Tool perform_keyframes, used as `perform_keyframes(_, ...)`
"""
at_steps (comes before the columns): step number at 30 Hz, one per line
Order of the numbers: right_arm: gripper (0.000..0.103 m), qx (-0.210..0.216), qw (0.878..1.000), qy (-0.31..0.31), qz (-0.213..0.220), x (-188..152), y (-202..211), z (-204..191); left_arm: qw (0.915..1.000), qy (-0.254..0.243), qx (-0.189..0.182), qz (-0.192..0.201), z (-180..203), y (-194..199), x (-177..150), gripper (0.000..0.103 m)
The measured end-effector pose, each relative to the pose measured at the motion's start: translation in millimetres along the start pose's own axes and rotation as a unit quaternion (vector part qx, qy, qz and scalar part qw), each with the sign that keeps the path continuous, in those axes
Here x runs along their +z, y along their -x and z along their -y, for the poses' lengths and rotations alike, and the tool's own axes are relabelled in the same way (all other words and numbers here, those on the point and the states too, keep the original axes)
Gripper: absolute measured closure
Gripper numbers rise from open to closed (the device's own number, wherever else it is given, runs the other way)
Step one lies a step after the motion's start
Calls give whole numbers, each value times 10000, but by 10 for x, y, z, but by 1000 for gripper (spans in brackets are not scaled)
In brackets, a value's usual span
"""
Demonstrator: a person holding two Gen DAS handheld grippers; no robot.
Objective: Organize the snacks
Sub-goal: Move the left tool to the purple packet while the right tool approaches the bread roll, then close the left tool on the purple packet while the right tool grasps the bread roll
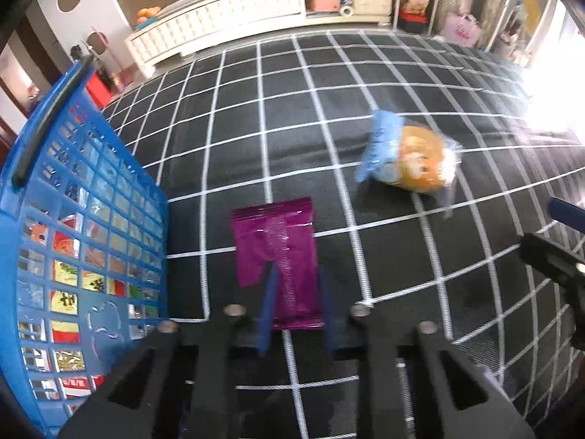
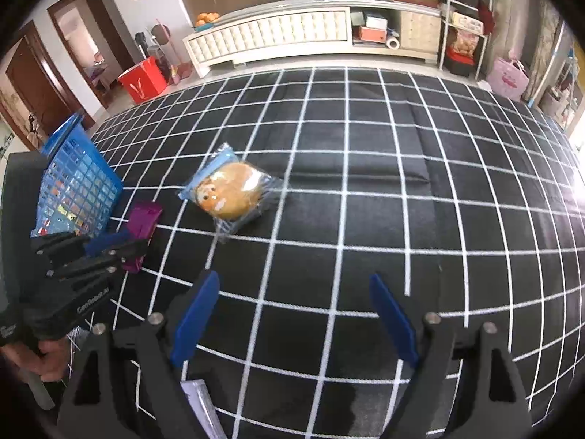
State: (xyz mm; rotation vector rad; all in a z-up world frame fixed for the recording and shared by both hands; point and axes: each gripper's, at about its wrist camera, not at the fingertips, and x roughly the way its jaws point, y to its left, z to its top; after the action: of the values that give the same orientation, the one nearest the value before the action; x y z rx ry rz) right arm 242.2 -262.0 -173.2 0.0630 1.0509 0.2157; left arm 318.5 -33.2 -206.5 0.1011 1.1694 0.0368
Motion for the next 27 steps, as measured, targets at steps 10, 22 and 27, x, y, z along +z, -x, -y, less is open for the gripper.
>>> perform_keyframes(10,16,77,9985,530,94,240,23,-234,9976,140,-231,633,-139,489,76,100)
perform_keyframes(22,16,303,9933,1111,40,425,-185,-392,9999,62,-97,81,-75,148,88,41)
perform_keyframes(27,16,383,9931,1105,-2,436,-284,-356,9990,350,91,-250,-152,-125,106,40)
